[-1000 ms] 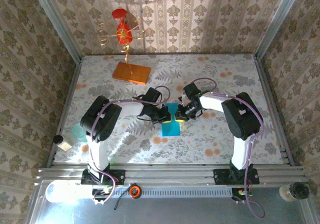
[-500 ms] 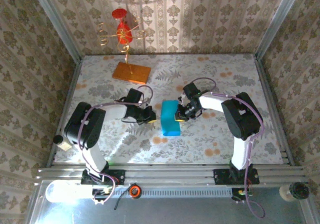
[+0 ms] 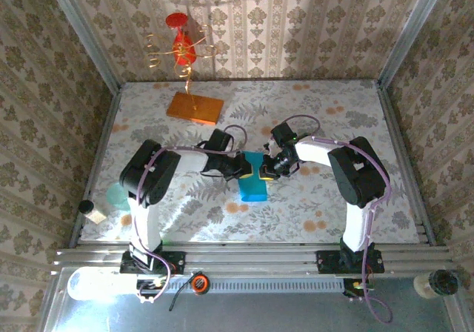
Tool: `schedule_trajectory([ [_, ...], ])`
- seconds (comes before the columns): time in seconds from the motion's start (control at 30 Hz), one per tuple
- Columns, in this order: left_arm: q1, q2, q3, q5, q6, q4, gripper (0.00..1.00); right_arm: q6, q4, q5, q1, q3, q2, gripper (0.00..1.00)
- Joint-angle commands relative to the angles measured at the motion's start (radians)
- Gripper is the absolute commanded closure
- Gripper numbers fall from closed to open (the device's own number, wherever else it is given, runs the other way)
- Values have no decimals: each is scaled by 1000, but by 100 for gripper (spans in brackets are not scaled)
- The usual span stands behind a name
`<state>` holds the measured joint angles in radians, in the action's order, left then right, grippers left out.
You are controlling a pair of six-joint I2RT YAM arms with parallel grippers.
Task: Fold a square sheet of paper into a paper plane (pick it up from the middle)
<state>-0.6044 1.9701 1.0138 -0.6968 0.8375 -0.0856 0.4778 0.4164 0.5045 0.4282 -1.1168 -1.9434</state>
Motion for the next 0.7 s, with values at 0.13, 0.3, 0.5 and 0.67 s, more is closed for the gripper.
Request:
schedule_trajectory([
  [0.13,128,-37,-144,-3,-9,-23,100,10,170,-311,-2,91,-144,100],
  [0.3,143,-109,-135,-7,-13,3,100,8,168,-311,-2,86,-147,100],
  [0.5,30,-109,19,15,-21,74,100,10,168,-311,-3,84,-147,100],
  [0.67,-26,-11,117,35,-24,113,100,10,171,-311,-2,83,-150,100],
])
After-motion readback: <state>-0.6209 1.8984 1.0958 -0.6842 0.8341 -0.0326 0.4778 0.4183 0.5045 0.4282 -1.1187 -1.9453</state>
